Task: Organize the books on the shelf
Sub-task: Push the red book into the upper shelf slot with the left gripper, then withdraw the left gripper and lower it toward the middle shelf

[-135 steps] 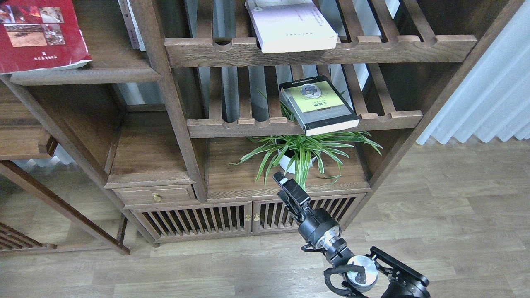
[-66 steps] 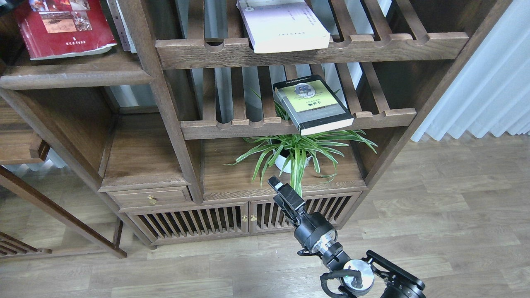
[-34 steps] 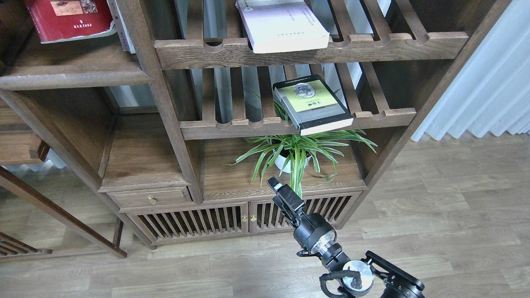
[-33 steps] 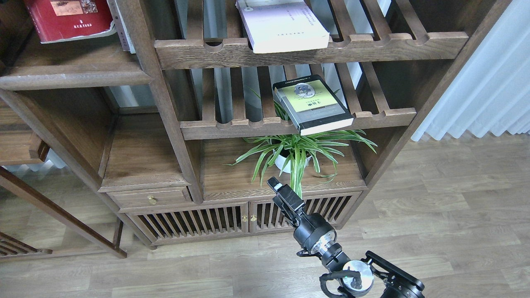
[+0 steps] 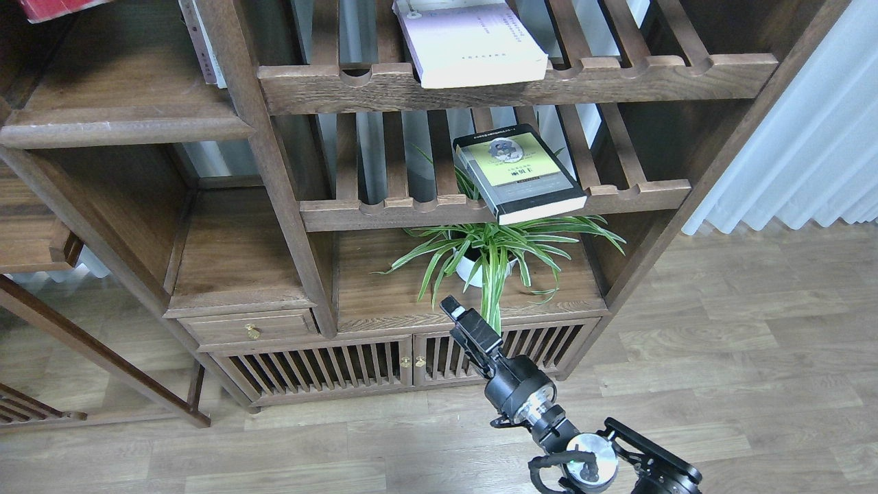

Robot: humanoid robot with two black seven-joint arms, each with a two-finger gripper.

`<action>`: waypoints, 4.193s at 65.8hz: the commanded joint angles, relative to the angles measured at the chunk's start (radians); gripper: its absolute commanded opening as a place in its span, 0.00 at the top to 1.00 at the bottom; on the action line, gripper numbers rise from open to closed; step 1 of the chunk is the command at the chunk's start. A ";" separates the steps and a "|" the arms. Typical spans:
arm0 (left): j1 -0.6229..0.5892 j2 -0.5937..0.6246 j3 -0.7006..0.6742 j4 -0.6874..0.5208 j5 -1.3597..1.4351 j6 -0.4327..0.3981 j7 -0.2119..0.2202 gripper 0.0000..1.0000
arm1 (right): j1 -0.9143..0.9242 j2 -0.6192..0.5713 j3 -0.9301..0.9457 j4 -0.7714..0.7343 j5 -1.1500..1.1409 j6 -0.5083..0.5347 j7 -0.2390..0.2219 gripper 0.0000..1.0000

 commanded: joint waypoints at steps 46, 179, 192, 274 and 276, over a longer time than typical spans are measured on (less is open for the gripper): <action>0.096 -0.092 0.103 0.002 0.242 0.064 -0.370 1.00 | -0.022 0.009 0.000 0.003 -0.003 0.016 0.000 0.02; 0.136 -0.318 0.072 -0.069 0.248 0.423 -0.370 0.22 | -0.046 0.031 0.003 0.003 -0.015 0.018 0.000 0.02; 0.116 -0.365 -0.003 -0.089 0.248 0.423 -0.370 0.21 | -0.049 0.031 0.005 0.006 -0.015 0.018 0.000 0.02; 0.388 -0.391 -0.178 -0.526 -0.277 0.000 -0.370 0.12 | -0.048 0.031 0.023 0.038 -0.020 0.105 0.002 0.02; 0.414 -0.391 -0.179 -0.551 -0.277 0.000 -0.370 0.11 | -0.049 0.028 0.025 0.049 -0.020 0.105 0.002 0.02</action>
